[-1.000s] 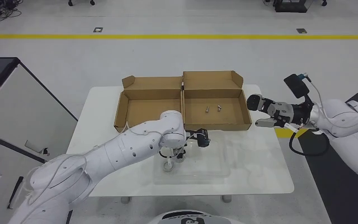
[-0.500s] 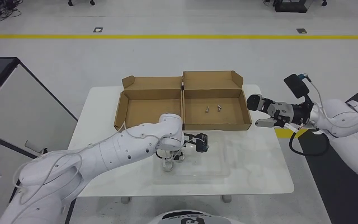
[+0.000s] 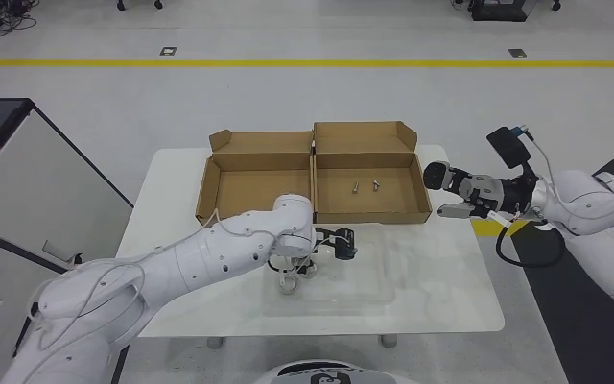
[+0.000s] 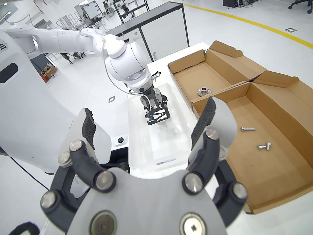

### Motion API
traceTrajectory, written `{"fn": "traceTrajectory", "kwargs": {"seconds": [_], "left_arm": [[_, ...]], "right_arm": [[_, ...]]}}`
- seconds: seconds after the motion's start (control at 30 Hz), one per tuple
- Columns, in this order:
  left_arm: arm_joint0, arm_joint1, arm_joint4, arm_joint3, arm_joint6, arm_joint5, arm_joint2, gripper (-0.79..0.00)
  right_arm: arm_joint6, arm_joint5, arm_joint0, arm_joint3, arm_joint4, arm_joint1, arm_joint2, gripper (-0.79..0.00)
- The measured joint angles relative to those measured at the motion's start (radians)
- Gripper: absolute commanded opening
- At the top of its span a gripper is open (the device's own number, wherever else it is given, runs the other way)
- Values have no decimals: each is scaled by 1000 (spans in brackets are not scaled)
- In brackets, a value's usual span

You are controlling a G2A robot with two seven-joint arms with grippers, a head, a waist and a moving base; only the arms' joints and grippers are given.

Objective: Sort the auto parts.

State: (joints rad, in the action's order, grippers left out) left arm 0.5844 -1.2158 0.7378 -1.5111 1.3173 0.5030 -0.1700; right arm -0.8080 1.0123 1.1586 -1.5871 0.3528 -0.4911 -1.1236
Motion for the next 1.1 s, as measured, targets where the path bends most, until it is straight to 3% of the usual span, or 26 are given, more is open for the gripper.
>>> {"fn": "traceTrajectory", "kwargs": {"seconds": [0.5, 1.1], "left_arm": [[19, -30, 8, 46, -12, 12, 0, -483], [27, -45, 2, 75, -14, 14, 0, -496]], "right_arm": [[0, 0, 0, 0, 0, 0, 0, 0], [0, 0, 0, 0, 0, 0, 0, 0]]}}
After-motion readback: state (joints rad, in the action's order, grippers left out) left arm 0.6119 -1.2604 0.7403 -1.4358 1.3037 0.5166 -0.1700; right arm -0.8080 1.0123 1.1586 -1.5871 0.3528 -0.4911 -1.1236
